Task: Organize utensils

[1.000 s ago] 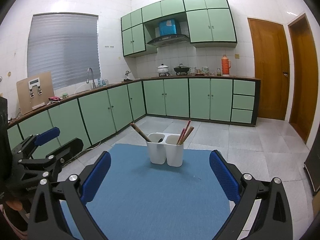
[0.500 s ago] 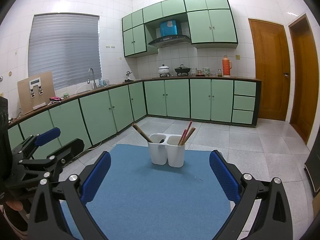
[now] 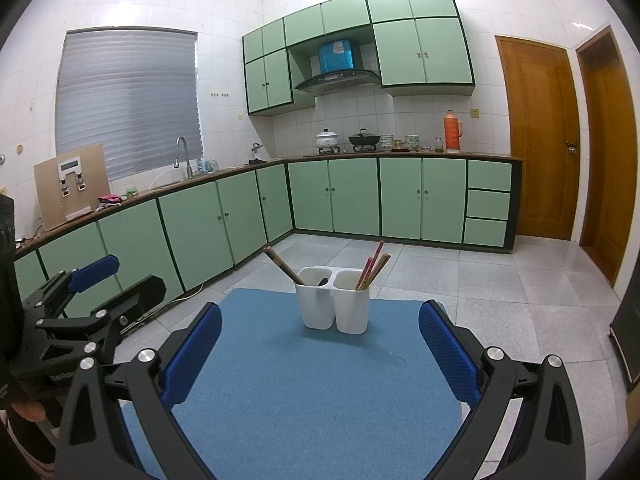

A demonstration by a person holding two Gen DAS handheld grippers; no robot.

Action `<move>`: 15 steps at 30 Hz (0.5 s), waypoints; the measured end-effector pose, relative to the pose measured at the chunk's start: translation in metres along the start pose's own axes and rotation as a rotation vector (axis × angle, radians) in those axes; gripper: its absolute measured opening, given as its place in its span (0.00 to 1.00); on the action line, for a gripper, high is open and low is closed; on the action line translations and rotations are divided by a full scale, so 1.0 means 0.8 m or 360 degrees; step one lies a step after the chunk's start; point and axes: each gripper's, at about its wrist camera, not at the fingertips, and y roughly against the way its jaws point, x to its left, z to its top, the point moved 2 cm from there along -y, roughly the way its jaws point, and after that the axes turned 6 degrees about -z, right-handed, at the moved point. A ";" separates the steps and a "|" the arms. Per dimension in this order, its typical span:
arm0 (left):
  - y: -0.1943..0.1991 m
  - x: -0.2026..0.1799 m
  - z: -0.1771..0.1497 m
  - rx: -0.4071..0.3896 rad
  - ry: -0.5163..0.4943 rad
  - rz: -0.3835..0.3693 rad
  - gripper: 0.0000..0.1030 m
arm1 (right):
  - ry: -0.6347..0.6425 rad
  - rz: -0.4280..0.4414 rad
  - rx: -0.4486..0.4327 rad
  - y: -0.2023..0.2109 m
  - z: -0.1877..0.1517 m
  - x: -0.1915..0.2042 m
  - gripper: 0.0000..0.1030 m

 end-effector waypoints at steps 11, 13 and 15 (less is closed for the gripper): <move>0.002 0.002 0.002 -0.0003 0.0002 0.0005 0.95 | -0.0001 0.0001 -0.0001 0.001 0.000 0.000 0.94; 0.002 0.002 0.002 -0.0006 0.0003 0.0005 0.95 | 0.0001 0.0002 -0.0003 0.001 0.000 0.002 0.94; 0.002 0.002 0.002 -0.0004 0.0003 0.0003 0.95 | 0.0001 0.0003 -0.0001 0.001 -0.001 0.003 0.94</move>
